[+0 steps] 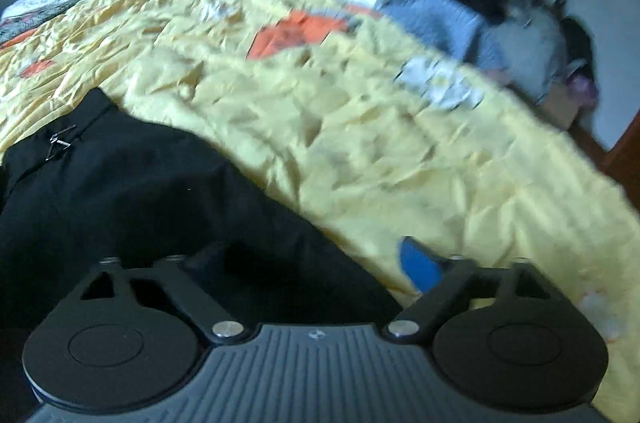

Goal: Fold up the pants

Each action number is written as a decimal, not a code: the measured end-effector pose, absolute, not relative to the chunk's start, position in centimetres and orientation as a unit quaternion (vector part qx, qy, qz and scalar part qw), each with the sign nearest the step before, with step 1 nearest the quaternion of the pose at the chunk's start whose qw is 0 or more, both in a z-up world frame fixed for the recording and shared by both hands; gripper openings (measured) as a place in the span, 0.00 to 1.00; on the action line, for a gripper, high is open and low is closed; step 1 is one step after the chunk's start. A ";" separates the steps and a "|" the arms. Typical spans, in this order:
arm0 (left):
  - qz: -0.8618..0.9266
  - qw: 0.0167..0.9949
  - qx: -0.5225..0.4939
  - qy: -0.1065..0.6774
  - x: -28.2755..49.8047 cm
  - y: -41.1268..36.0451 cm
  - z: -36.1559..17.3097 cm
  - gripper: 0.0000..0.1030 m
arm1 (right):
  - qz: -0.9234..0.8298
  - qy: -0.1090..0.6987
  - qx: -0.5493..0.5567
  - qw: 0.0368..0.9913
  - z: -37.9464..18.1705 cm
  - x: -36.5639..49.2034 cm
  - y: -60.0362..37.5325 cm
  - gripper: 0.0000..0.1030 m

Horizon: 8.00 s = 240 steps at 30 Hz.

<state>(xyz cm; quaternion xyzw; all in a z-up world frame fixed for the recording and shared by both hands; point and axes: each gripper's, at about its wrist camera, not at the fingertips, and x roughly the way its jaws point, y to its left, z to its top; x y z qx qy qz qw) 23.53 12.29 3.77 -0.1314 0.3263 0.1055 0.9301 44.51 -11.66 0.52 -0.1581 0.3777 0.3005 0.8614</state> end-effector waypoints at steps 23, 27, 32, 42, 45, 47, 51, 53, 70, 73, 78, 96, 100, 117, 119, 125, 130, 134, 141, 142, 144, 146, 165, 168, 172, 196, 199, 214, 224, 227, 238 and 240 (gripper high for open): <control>0.010 0.852 -0.350 0.390 32.6 15.0 1.0 0.46 | 0.325 0.154 -0.402 0.842 3.2 17.7 -8.9 0.05; 0.007 0.863 -0.349 0.365 29.7 15.2 1.4 0.05 | 0.319 0.150 -0.397 0.848 3.2 17.1 -8.7 0.05; -0.013 0.898 -0.299 0.323 22.0 15.2 4.0 0.06 | 0.337 0.165 -0.382 0.844 3.4 13.8 -9.3 0.05; 0.019 0.907 -0.223 0.357 13.3 14.6 1.9 0.08 | 0.408 0.213 -0.354 0.814 -0.2 5.3 -9.0 0.04; 0.035 0.909 -0.192 0.368 13.0 14.1 1.3 0.21 | 0.400 0.223 -0.338 0.822 -1.6 5.5 -9.2 0.04; 0.056 0.914 -0.173 0.362 12.4 13.8 1.8 0.46 | 0.398 0.231 -0.303 0.834 -1.3 5.9 -9.8 0.06; 0.127 0.935 -0.124 0.306 10.5 12.8 4.2 0.70 | 0.376 0.203 -0.277 0.861 0.8 3.5 -13.1 0.29; 0.139 0.947 -0.108 0.269 9.7 11.9 5.3 0.79 | 0.331 0.205 -0.237 0.890 1.8 3.3 -16.4 0.37; -0.253 0.926 0.112 0.256 8.6 -11.7 1.5 0.85 | -0.016 0.229 0.272 0.935 1.2 8.0 -49.0 0.70; -0.253 0.919 0.175 0.247 8.1 -14.3 -0.3 0.85 | -0.052 0.212 0.432 0.875 -1.4 9.7 -54.2 0.70; -0.260 0.910 0.202 0.252 8.7 -15.3 -2.2 0.85 | -0.103 0.177 0.500 0.841 -3.9 11.1 -55.6 0.67; -0.324 0.892 0.139 0.283 9.9 -15.0 -1.7 0.25 | -0.122 0.052 0.417 0.899 4.4 2.5 -56.6 0.05; -0.352 0.879 0.117 0.298 9.4 -14.2 -1.6 0.18 | -0.173 0.071 0.413 0.891 2.7 -3.5 -57.3 0.05; -0.377 0.870 0.147 0.283 7.0 -14.4 -1.0 0.14 | -0.161 0.078 0.350 0.919 3.8 -4.3 -56.8 0.05; -0.388 0.860 0.158 0.292 6.8 -14.6 -1.6 0.15 | -0.206 0.135 0.367 0.897 0.5 -4.9 -57.4 0.05; -0.404 0.850 0.165 0.296 6.7 -14.3 -1.8 0.27 | -0.252 0.172 0.446 0.841 -4.3 -8.7 -56.8 0.15; -0.413 0.848 0.126 0.306 6.5 -13.6 -1.3 0.46 | -0.248 0.150 0.443 0.848 -3.4 -10.3 -55.4 0.65; -0.396 0.862 0.112 0.296 6.4 -13.4 -0.7 0.58 | -0.228 0.173 0.484 0.827 -5.1 -8.8 -54.9 0.65; -0.366 0.888 0.078 0.267 6.5 -12.5 0.4 0.74 | -0.240 0.110 0.526 0.808 -6.8 -8.1 -54.9 0.62; -0.362 0.890 0.075 0.266 6.6 -12.5 0.5 0.75 | -0.244 0.108 0.523 0.809 -7.0 -7.8 -54.6 0.62; -0.352 0.895 0.077 0.263 6.6 -12.2 0.5 0.78 | -0.246 0.105 0.518 0.813 -7.1 -7.0 -54.9 0.56; -0.332 0.903 0.081 0.259 6.7 -11.7 0.4 0.83 | -0.247 0.110 0.515 0.814 -7.5 -6.3 -55.3 0.30; -0.241 0.919 0.006 0.311 9.9 -7.6 0.0 0.85 | -0.164 0.100 0.323 0.927 0.2 -2.7 -49.8 0.07; -0.229 0.921 0.005 0.316 10.4 -7.2 0.2 0.85 | -0.170 0.097 0.337 0.921 0.4 -2.7 -50.3 0.07; -0.219 0.926 0.007 0.308 11.0 -6.4 0.8 0.86 | -0.327 0.119 0.367 0.863 -0.7 -4.3 -52.8 0.10; -0.325 0.879 0.201 0.285 19.6 -9.8 2.7 0.87 | 0.144 0.268 -0.144 0.942 -2.4 12.4 -24.1 0.80; -0.309 0.883 0.176 0.306 19.8 -9.5 2.6 0.88 | 0.169 0.257 -0.126 0.943 -1.3 12.7 -25.5 0.79; -0.232 0.899 0.039 0.369 18.9 -4.6 0.4 0.88 | 0.317 0.313 -0.123 0.887 -0.8 22.8 -21.5 0.44; -0.228 0.900 0.021 0.371 18.0 -3.3 -0.3 0.89 | 0.307 0.317 -0.149 0.885 -0.7 23.2 -20.5 0.02; -0.229 0.900 0.006 0.371 17.8 -3.4 -0.1 0.89 | 0.280 0.299 -0.157 0.899 -0.1 24.4 -19.7 0.00; -0.252 0.894 0.010 0.371 16.2 -4.8 -0.3 0.89 | 0.231 0.290 -0.146 0.917 2.5 20.7 -24.1 0.01; -0.251 0.895 0.006 0.368 16.0 -5.2 -0.5 0.89 | 0.265 0.332 -0.148 0.893 2.0 18.9 -25.2 0.01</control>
